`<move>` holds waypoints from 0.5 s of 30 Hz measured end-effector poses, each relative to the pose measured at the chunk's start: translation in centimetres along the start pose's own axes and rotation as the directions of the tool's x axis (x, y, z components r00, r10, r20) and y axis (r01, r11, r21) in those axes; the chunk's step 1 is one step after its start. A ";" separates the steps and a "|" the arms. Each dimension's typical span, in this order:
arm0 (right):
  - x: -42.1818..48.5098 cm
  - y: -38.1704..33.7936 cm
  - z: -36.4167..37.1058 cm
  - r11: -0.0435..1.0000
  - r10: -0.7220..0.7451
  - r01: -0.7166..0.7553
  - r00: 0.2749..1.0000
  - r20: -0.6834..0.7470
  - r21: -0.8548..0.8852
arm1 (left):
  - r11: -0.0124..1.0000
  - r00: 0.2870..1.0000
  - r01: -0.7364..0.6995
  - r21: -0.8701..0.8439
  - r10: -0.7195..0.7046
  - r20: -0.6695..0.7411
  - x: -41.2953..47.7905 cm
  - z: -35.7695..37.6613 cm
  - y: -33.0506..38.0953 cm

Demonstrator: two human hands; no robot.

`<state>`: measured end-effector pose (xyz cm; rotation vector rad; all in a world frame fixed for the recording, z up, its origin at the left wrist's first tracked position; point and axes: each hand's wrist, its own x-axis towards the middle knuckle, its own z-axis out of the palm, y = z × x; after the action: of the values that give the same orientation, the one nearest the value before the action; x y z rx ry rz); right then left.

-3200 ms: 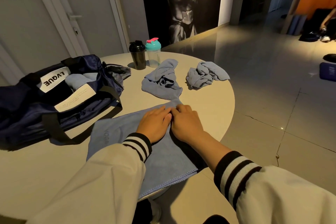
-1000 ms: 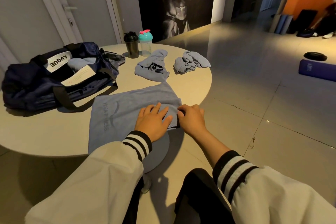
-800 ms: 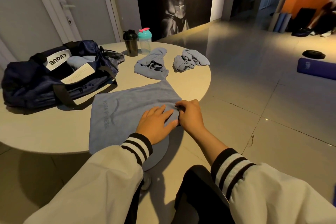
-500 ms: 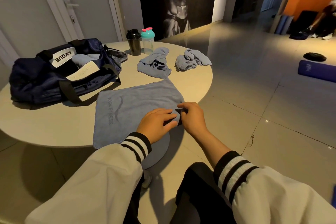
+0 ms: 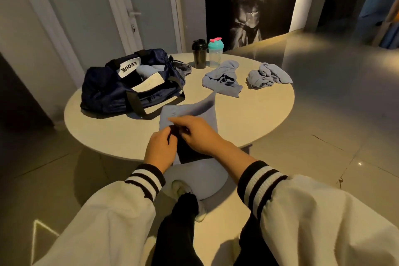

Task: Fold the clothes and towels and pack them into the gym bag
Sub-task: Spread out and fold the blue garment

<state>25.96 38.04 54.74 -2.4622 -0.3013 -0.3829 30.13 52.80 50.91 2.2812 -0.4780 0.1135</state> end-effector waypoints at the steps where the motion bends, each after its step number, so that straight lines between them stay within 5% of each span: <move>1: -0.1 -0.4 0.7 0.999 -0.046 0.044 0.996 0.076 0.029 | 0.998 0.999 0.038 0.044 -0.037 -0.028 -0.1 -0.7 -1.0; 4: -1.4 0.3 2.0 0.995 -0.024 0.017 0.997 0.078 0.100 | 0.999 1.000 0.027 0.037 -0.028 0.007 -1.1 -1.5 -3.5; 11: -2.1 3.7 2.1 0.984 0.022 -0.002 0.993 0.115 -0.177 | 0.964 0.973 -0.175 0.201 0.139 0.182 -0.4 0.2 -2.5; 15: -1.0 6.4 0.8 0.960 -0.002 0.026 0.996 0.087 -0.280 | 0.976 0.950 -0.170 0.138 0.125 0.287 2.4 1.2 -1.3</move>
<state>27.10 33.44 50.25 -2.7627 -0.3190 -0.3454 32.75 52.00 49.69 2.4303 -0.8137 -0.0986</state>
